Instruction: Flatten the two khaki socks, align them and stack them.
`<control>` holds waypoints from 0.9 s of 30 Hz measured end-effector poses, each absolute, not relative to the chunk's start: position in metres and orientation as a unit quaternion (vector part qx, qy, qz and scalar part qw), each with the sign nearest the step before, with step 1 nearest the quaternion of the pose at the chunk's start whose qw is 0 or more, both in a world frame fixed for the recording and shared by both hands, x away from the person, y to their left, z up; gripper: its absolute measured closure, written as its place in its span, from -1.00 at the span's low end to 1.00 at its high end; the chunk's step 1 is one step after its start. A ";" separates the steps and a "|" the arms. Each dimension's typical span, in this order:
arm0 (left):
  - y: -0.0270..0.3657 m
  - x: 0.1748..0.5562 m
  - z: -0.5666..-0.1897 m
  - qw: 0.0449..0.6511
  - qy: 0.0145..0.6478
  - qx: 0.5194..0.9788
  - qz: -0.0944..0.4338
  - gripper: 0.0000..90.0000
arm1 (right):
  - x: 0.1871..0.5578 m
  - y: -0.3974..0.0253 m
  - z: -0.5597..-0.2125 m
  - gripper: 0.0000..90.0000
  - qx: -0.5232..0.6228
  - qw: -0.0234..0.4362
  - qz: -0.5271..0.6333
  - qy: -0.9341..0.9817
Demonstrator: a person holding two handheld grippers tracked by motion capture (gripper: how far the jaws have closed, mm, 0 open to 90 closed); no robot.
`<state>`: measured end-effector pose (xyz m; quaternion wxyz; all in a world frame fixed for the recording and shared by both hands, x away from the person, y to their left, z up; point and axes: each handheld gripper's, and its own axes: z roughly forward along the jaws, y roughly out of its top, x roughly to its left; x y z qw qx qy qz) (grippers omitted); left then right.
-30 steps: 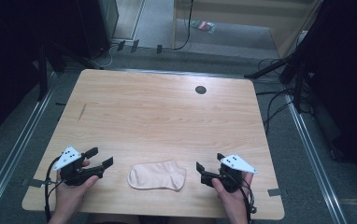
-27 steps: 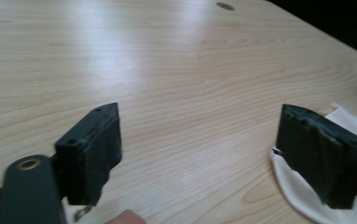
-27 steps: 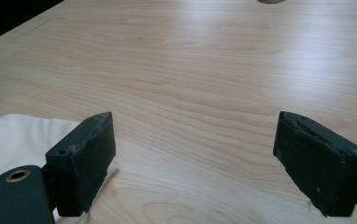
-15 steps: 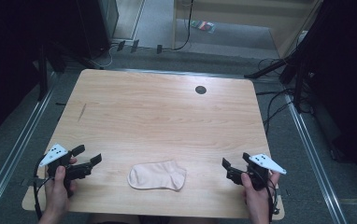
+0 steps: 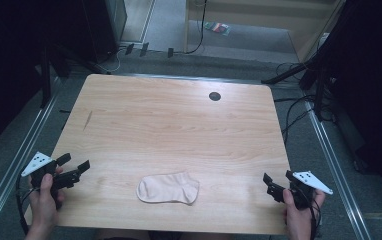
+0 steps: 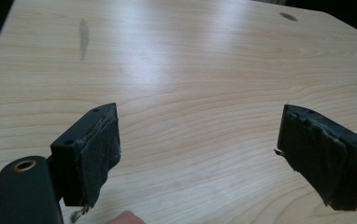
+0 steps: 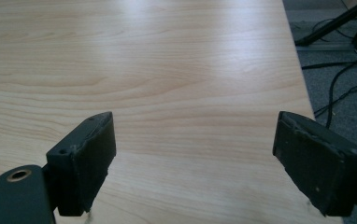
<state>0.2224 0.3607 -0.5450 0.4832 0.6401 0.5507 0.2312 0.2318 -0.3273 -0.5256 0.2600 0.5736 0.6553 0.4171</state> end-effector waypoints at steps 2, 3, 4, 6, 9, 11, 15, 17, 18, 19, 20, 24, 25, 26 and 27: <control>0.366 0.222 -0.546 0.481 0.554 0.637 0.236 -0.70 | 0.229 -0.335 -0.530 -0.70 0.580 0.257 0.410 0.655; 0.369 0.222 -0.546 0.477 0.555 0.638 0.239 -0.70 | 0.229 -0.335 -0.530 -0.70 0.580 0.257 0.410 0.655; 0.372 0.221 -0.546 0.477 0.557 0.636 0.241 -0.70 | 0.228 -0.337 -0.532 -0.70 0.582 0.257 0.406 0.656; 0.376 0.221 -0.546 0.478 0.561 0.631 0.241 -0.69 | 0.227 -0.341 -0.535 -0.70 0.582 0.258 0.398 0.660; 0.377 0.221 -0.548 0.479 0.560 0.633 0.240 -0.69 | 0.226 -0.346 -0.536 -0.70 0.587 0.249 0.411 0.651; 0.374 0.222 -0.549 0.476 0.555 0.640 0.237 -0.69 | 0.227 -0.347 -0.537 -0.70 0.587 0.244 0.420 0.647; 0.368 0.225 -0.552 0.463 0.545 0.657 0.238 -0.69 | 0.228 -0.344 -0.542 -0.70 0.584 0.249 0.412 0.654; 0.368 0.225 -0.552 0.462 0.546 0.658 0.236 -0.69 | 0.228 -0.344 -0.543 -0.69 0.584 0.250 0.415 0.651; 0.368 0.225 -0.552 0.465 0.548 0.655 0.233 -0.69 | 0.228 -0.343 -0.543 -0.69 0.585 0.249 0.418 0.649; 0.369 0.225 -0.552 0.468 0.549 0.653 0.231 -0.69 | 0.228 -0.343 -0.544 -0.69 0.585 0.249 0.417 0.649; 0.370 0.226 -0.552 0.469 0.550 0.652 0.228 -0.69 | 0.229 -0.342 -0.547 -0.69 0.586 0.250 0.415 0.650; 0.369 0.226 -0.552 0.467 0.550 0.653 0.232 -0.69 | 0.229 -0.340 -0.547 -0.69 0.586 0.256 0.412 0.649; 0.368 0.226 -0.552 0.463 0.549 0.656 0.233 -0.69 | 0.229 -0.340 -0.547 -0.68 0.587 0.259 0.411 0.648; 0.368 0.226 -0.552 0.463 0.549 0.656 0.233 -0.69 | 0.229 -0.340 -0.547 -0.68 0.587 0.259 0.411 0.648; 0.367 0.226 -0.552 0.464 0.549 0.655 0.232 -0.69 | 0.228 -0.339 -0.547 -0.68 0.587 0.260 0.409 0.648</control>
